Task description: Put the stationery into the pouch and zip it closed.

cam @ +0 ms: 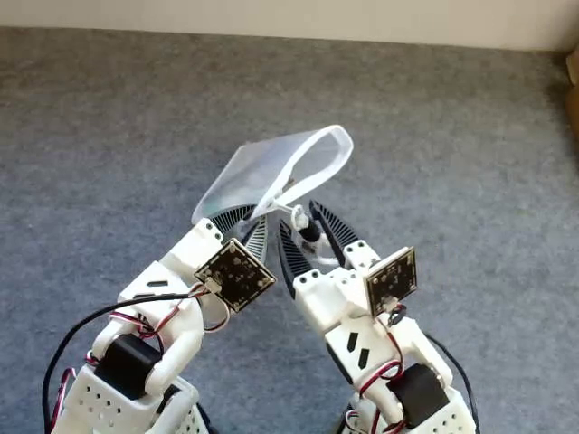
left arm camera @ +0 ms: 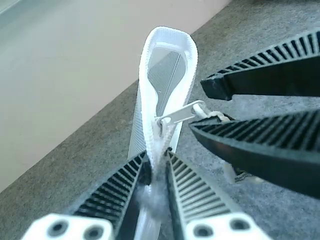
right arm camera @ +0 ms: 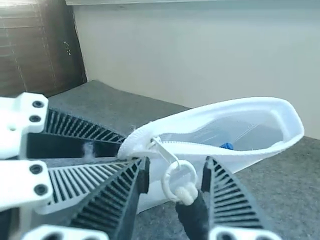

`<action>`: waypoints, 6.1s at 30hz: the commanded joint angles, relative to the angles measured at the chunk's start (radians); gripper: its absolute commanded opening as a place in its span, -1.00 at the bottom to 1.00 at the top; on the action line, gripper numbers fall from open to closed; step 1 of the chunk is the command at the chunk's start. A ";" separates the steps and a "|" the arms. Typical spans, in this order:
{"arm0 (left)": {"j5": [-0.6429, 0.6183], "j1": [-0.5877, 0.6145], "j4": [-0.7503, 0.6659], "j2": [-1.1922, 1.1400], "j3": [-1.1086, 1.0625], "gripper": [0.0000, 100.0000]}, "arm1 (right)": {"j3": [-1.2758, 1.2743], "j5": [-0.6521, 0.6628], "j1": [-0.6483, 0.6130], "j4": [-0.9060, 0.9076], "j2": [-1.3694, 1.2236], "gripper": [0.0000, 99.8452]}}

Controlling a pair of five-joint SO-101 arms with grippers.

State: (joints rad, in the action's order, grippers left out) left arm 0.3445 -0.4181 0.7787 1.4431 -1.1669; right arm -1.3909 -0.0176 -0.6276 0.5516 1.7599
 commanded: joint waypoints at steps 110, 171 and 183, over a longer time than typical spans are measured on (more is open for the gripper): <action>-0.035 0.019 0.011 0.018 -0.010 -0.99 | -0.016 0.066 0.159 -0.122 -0.176 -0.65; -0.032 0.024 0.009 0.018 -0.030 -0.99 | 0.654 -0.066 0.622 -0.262 -1.196 -0.99; -0.032 0.025 0.009 0.018 -0.030 -0.99 | 0.805 -0.158 0.685 -0.257 -1.477 -0.99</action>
State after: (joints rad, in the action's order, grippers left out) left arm 0.3230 -0.4181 0.7710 1.4446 -1.2006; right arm -0.6621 -0.1511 -0.0430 0.3153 0.3437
